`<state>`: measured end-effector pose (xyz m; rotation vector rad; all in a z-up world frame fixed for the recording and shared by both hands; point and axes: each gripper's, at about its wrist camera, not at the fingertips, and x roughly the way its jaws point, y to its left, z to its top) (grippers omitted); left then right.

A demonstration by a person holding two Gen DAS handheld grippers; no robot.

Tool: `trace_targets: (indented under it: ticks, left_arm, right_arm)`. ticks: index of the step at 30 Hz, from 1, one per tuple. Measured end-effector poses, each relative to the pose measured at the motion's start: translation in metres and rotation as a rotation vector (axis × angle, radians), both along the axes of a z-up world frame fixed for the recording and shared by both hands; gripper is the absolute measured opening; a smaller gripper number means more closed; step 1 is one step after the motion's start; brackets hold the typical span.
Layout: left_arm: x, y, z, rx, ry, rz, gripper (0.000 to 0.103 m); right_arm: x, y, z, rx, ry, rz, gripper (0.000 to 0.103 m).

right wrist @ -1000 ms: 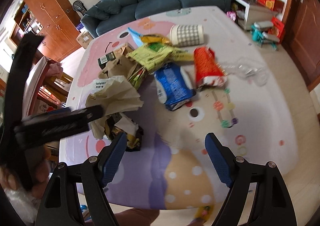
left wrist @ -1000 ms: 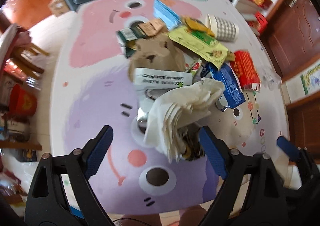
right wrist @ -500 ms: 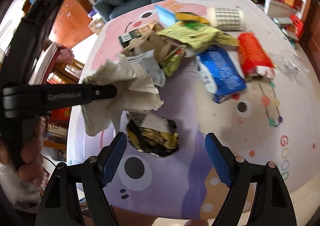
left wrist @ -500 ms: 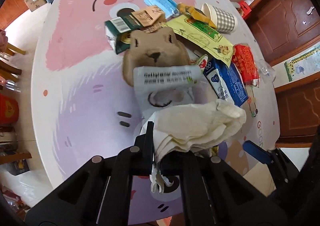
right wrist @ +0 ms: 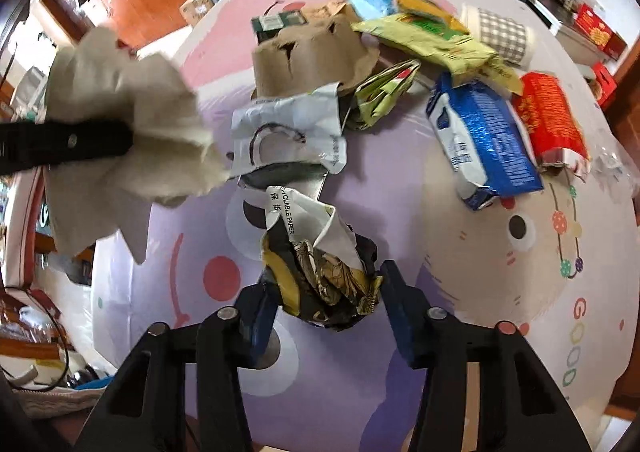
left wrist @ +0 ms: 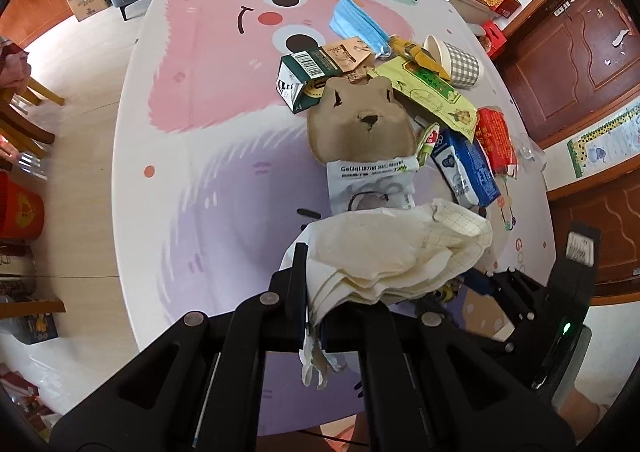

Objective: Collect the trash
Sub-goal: 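Carry tissue and gold wrapper down to the black bin and release both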

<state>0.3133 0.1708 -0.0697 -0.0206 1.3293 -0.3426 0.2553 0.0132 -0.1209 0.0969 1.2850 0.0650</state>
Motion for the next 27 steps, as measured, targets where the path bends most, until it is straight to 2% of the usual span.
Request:
trace_targets:
  ticks: [5, 12, 18, 21, 27]
  left_arm:
    - [-0.006, -0.001, 0.018, -0.022, -0.033, -0.027, 0.002]
    - [-0.019, -0.030, 0.053, -0.103, -0.127, -0.129, 0.002]
    - [-0.046, -0.071, 0.072, -0.152, -0.188, -0.250, 0.002]
    - [-0.059, -0.089, 0.084, -0.174, -0.228, -0.279, 0.002]
    - [-0.095, -0.117, 0.104, -0.201, -0.288, -0.309, 0.002]
  right_arm:
    - [-0.012, -0.009, 0.026, 0.004, -0.015, -0.027, 0.045]
    - [-0.035, -0.045, 0.091, -0.072, -0.086, -0.084, 0.045]
    - [-0.060, -0.074, 0.147, -0.107, -0.167, -0.151, 0.045]
    - [-0.080, -0.090, 0.173, -0.102, -0.211, -0.185, 0.045]
    - [-0.113, -0.113, 0.204, -0.103, -0.263, -0.204, 0.045]
